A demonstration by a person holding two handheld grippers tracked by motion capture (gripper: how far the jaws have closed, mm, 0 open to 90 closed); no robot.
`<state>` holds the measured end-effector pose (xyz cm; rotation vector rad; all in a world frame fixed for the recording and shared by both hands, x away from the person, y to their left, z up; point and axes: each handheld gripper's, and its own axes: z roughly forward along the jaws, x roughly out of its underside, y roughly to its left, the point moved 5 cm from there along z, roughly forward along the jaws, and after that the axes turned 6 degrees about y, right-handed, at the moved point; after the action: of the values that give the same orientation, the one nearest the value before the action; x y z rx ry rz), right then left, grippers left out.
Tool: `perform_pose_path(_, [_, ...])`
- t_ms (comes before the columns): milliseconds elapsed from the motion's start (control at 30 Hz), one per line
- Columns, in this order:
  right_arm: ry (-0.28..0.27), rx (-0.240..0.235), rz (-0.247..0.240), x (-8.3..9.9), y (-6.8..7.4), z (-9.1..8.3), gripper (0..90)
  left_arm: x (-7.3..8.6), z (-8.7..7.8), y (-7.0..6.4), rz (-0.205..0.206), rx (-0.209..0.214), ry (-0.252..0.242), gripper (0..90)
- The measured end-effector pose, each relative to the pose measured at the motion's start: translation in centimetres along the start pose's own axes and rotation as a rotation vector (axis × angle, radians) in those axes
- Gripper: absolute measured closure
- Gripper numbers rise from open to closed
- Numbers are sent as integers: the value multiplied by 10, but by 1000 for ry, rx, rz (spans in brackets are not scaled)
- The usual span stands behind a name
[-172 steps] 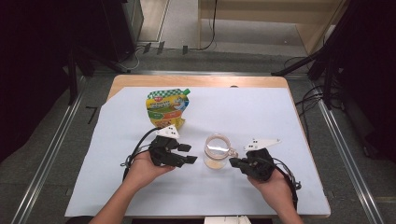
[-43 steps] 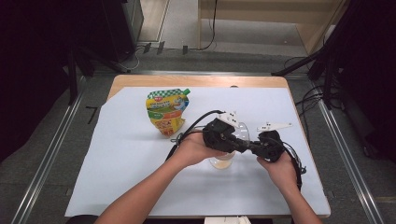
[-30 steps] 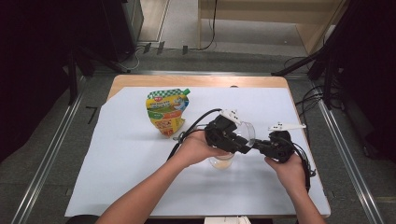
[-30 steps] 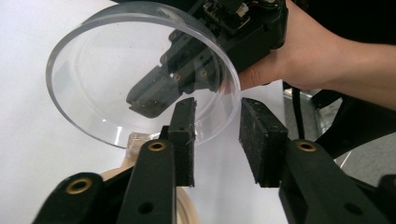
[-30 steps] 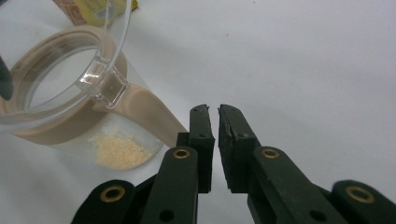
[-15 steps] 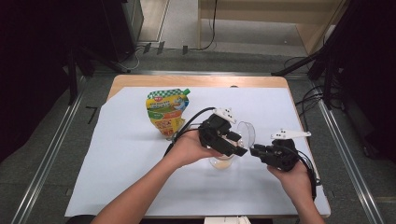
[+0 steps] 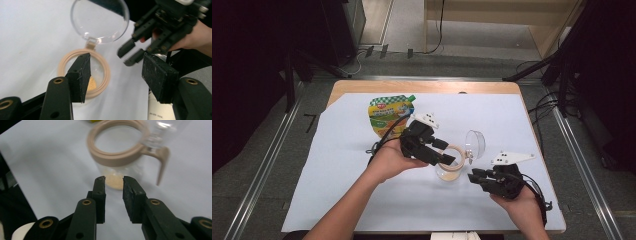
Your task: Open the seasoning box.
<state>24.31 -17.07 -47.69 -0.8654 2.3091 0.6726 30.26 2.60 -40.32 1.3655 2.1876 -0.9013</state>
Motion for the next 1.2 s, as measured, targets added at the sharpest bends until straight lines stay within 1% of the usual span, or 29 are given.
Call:
perform_pose_path(33, [0, 0, 0, 0, 0, 0, 737, 0, 0, 0, 0, 0, 0, 412])
perform_pose_path(67, [4, -26, -40, -3, 9, 3, 737, 3, -9, 4, -10, -6, -26, 417])
perform_pose_path(100, [4, -26, -40, -3, 9, 3, 737, 3, -9, 4, -10, -6, -26, 421])
perform_pose_path(133, [9, -44, -61, -4, 17, 5, 736, 7, -17, 8, -19, -24, -41, 428])
perform_pose_path(167, [12, -52, -66, -5, 20, 6, 735, 9, -20, 11, -22, -35, -43, 434])
perform_pose_path(200, [14, -57, -83, -5, 23, 8, 731, 12, -23, 13, -32, -45, -43, 443])
perform_pose_path(233, [15, -67, -90, -6, 26, 9, 722, 12, -23, 13, -32, -45, -43, 457])
perform_pose_path(267, [17, -76, -104, -6, 31, 11, 711, 17, -28, 20, -63, -43, -52, 492])
perform_pose_path(300, [15, -80, -117, -7, 34, 13, 702, 20, -30, 23, -76, -34, -64, 505])
perform_pose_path(333, [14, -83, -136, -8, 38, 15, 697, 22, -32, 26, -88, -34, -73, 514])
perform_pose_path(367, [14, -83, -136, -8, 38, 15, 697, 22, -32, 26, -88, -34, -73, 516])
perform_pose_path(400, [23, -102, -167, -9, 46, 21, 690, 26, -36, 31, -95, -52, -74, 518])
perform_pose_path(433, [23, -102, -167, -9, 46, 21, 690, 26, -36, 31, -95, -52, -74, 517])
perform_pose_path(467, [28, -108, -169, -9, 49, 23, 688, 28, -38, 33, -94, -68, -75, 517])
perform_pose_path(500, [33, -128, -186, -10, 55, 28, 660, 29, -40, 34, -92, -76, -82, 517])
perform_pose_path(533, [30, -133, -192, -11, 57, 29, 643, 30, -43, 35, -86, -84, -80, 512])
perform_pose_path(567, [26, -141, -192, -11, 60, 31, 623, 32, -44, 37, -90, -84, -70, 493])
perform_pose_path(600, [20, -148, -200, -12, 62, 32, 599, 34, -44, 38, -103, -87, -56, 442])
perform_pose_path(633, [12, -154, -204, -13, 64, 33, 563, 35, -45, 40, -111, -94, -45, 424])
perform_pose_path(700, [-12, -168, -217, -15, 67, 36, 471, 37, -48, 42, -116, -92, -51, 425])
perform_pose_path(733, [-21, -168, -226, -15, 69, 37, 459, 38, -50, 43, -120, -86, -58, 424])
perform_pose_path(800, [-22, -167, -246, -15, 72, 41, 436, 40, -54, 45, -118, -92, -69, 422])
perform_pose_path(900, [4, -177, -242, -15, 75, 45, 437, 44, -60, 50, -137, -90, -76, 419])
perform_pose_path(933, [12, -183, -239, -15, 76, 47, 437, 46, -62, 52, -147, -97, -72, 419])
perform_pose_path(1000, [29, -184, -240, -14, 77, 50, 437, 50, -66, 57, -157, -130, -67, 412])
perform_pose_path(1067, [39, -178, -239, -13, 77, 51, 437, 52, -69, 59, -162, -137, -66, 412])
perform_pose_path(1133, [47, -177, -237, -13, 77, 54, 437, 56, -74, 63, -172, -149, -73, 410])
perform_pose_path(1167, [54, -174, -228, -12, 77, 54, 437, 58, -77, 65, -174, -156, -73, 409])
perform_pose_path(1200, [51, -175, -227, -13, 76, 55, 437, 60, -80, 68, -182, -161, -81, 408])
